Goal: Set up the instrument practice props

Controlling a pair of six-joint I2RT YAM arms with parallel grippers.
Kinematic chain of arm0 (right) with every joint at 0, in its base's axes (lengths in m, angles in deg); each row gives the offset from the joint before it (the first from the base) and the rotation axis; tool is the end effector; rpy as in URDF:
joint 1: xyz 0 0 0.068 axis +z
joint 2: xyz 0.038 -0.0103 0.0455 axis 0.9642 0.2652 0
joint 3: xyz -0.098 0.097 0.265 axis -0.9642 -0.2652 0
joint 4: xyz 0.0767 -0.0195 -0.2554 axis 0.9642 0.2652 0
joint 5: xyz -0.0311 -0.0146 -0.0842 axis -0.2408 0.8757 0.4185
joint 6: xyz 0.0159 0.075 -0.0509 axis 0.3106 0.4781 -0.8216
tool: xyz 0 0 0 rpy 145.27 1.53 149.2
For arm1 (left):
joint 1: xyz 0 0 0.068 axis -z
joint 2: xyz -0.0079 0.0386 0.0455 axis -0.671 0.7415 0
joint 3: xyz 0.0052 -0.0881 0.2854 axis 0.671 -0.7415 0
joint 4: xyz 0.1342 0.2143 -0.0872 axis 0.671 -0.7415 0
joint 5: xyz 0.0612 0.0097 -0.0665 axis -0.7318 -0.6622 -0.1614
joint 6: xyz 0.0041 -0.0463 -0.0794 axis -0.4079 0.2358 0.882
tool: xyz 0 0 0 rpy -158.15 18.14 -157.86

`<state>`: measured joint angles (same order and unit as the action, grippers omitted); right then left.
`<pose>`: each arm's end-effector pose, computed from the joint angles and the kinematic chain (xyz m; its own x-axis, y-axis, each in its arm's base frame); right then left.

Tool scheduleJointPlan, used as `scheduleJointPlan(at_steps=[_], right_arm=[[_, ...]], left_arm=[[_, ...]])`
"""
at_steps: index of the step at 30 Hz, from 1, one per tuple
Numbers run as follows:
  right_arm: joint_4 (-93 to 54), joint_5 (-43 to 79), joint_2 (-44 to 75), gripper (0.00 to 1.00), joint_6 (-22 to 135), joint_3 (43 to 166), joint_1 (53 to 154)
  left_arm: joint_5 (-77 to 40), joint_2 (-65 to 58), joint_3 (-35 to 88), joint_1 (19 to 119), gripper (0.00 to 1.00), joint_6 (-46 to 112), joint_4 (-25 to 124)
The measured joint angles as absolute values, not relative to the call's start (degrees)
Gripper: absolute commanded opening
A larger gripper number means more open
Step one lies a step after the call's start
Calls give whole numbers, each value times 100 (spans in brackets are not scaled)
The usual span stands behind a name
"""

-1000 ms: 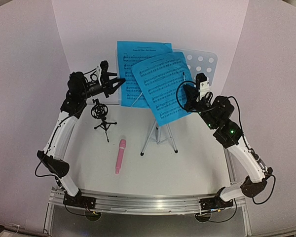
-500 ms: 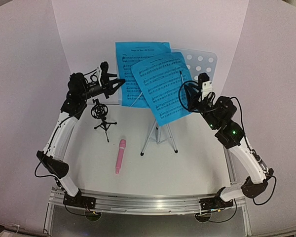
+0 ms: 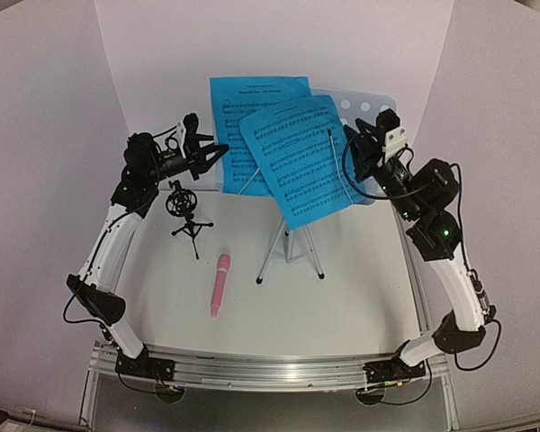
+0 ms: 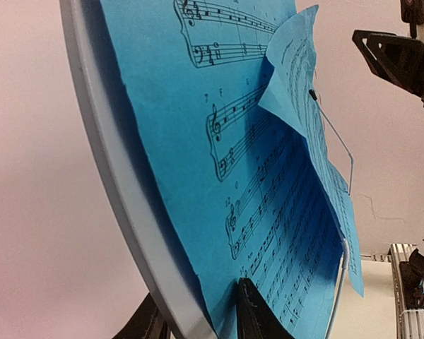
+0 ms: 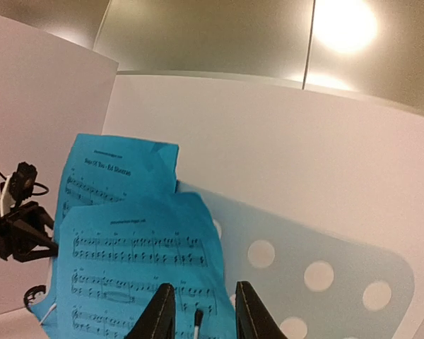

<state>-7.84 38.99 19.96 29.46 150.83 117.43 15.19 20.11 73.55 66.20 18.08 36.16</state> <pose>0.2383 0.1940 0.6628 0.4541 -0.0421 -0.8899 -0.3649 0.9025 -0.2289 0.3567 -0.2195 0.5649 0.1921 -0.0396 -0.9806 0.8961 0.4145 0.1589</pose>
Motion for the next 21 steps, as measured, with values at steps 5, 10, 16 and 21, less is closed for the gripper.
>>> scheduleJointPlan(at_steps=[5,10,16,21], right_arm=[[-705,3869,2732,36,2358,15873,11742],[-481,3781,3152,37,2176,16084,11678],[-405,3777,3348,40,2166,16248,11574],[-406,3735,3347,44,2210,16281,11568]], left_arm=[[1519,1977,7265,6620,31,1775,3628],[1525,1954,7237,6620,32,1711,3629],[1528,1915,7235,6618,32,1681,3629],[1534,1893,7178,6618,32,1684,3670]])
